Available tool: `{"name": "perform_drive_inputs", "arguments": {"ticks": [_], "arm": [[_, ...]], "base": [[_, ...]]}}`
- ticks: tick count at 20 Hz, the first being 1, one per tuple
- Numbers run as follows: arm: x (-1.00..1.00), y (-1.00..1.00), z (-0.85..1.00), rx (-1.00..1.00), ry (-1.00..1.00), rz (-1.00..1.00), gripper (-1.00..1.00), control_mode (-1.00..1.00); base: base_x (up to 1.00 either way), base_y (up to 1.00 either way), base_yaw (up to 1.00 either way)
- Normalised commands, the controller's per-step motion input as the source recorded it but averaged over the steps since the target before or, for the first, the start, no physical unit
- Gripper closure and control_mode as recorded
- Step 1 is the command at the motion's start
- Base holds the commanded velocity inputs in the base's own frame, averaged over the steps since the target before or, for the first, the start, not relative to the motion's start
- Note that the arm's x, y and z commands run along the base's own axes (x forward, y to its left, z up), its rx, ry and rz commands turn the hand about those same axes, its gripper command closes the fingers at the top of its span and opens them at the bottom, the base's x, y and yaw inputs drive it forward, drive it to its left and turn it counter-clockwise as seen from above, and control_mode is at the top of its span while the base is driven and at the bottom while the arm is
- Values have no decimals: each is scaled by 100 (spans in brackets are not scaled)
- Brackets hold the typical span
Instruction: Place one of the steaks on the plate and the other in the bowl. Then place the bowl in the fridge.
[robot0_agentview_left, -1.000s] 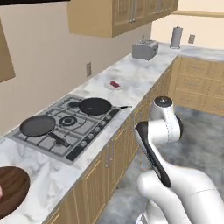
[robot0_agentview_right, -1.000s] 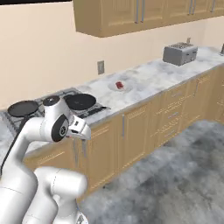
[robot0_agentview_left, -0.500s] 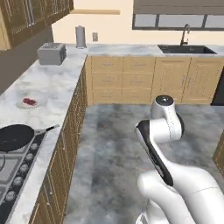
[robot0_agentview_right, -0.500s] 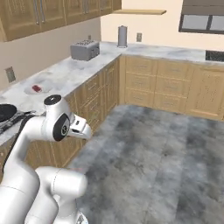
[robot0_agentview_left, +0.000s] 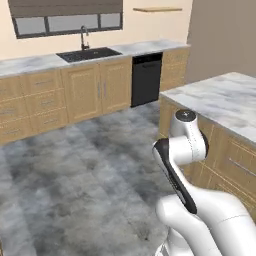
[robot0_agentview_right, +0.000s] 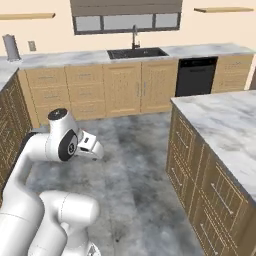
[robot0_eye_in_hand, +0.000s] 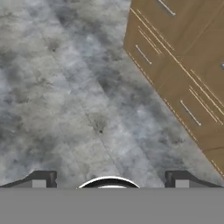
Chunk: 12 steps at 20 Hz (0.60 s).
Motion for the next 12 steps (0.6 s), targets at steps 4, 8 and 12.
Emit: {"name": "perform_drive_inputs", "arguments": {"ticks": [4, 8, 12], "arm": [[0, 0, 0, 0, 0, 0, -100, 100], [0, 0, 0, 0, 0, 0, -100, 100], [0, 0, 0, 0, 0, 0, -100, 100]], "base": [[0, -22, -93], [0, -15, -96], [1, -52, -86]]}}
